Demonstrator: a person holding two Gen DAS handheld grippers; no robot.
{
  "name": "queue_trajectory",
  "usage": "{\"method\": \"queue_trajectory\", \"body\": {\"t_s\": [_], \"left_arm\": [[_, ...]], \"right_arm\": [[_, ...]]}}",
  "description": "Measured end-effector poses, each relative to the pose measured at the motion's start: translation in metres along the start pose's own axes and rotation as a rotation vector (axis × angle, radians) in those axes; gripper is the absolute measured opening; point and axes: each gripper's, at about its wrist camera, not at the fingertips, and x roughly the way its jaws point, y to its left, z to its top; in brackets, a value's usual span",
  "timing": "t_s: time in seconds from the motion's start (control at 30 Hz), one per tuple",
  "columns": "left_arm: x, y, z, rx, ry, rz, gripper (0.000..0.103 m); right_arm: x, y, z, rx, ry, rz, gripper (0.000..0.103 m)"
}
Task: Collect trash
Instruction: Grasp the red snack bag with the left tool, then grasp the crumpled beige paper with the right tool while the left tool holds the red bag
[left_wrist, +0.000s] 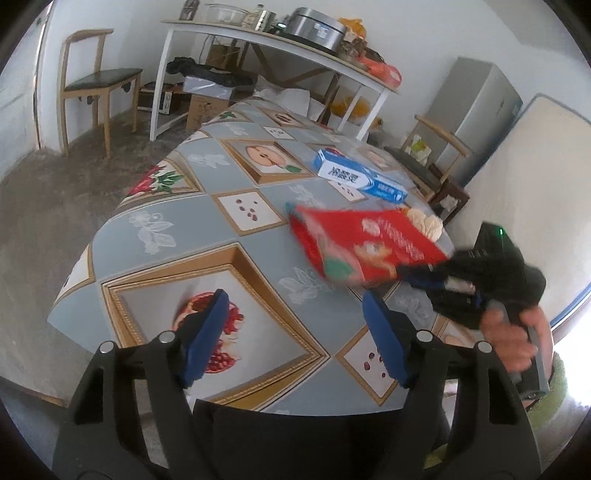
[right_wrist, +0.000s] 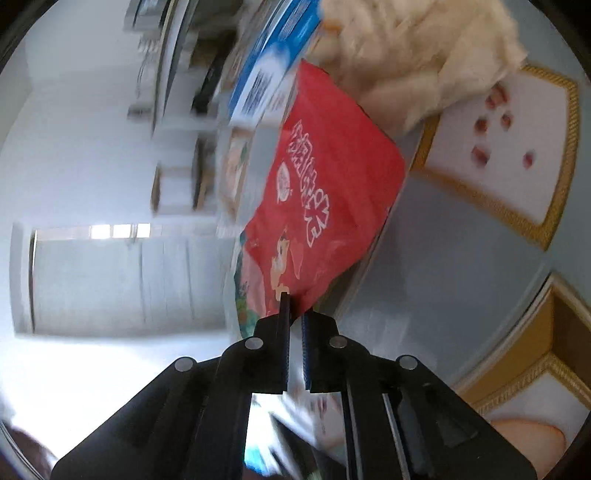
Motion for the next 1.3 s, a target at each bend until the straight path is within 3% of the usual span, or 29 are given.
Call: {"method": "queue_trajectory", "body": {"t_s": [0.1,0.2,0.33,0.47,0.7,0.83,1.03,1.13,1.27,1.3], "left_arm": [[0.000,0.011,0.003,-0.046,0.001,-0.024,0.065],[0.006,0.019,0.005,-0.077,0.027,-0.038,0.063],[0.026,0.021,0.003,-0.105,0.120,-0.053,0.056],[0.051,0.016,-0.002,-0.114,0.232,-0.087,0.045],[0.061,0.003,-0.007,-0.134,0.302,-0.176,0.043],[0.066,0.014,-0.015,-0.280,0.366,-0.320,0.035],[0.071,0.010,-0.022,-0.346,0.401,-0.480,0.035],[0.079,-0.001,-0.023,-0.325,0.420,-0.471,0.034],[0.085,-0.018,-0.028,-0.256,0.430,-0.395,0.013],[0.085,-0.021,-0.028,-0.234,0.423,-0.368,0.013]], "right_arm": [[0.003,0.004,-0.014,-0.102,0.164,-0.068,0.006],[0.002,0.008,-0.027,-0.188,0.273,-0.101,0.006],[-0.003,0.008,-0.039,-0.297,0.313,-0.244,0.006],[-0.005,0.015,-0.043,-0.369,0.298,-0.298,0.006],[-0.005,0.031,-0.042,-0.457,0.245,-0.383,0.005],[-0.001,0.042,-0.037,-0.482,0.201,-0.428,0.005],[-0.004,0.046,-0.039,-0.579,0.175,-0.488,0.003],[-0.001,0.046,-0.039,-0.595,0.171,-0.483,0.003],[0.004,0.046,-0.038,-0.597,0.154,-0.474,0.003],[0.003,0.045,-0.037,-0.590,0.145,-0.470,0.004]]}}
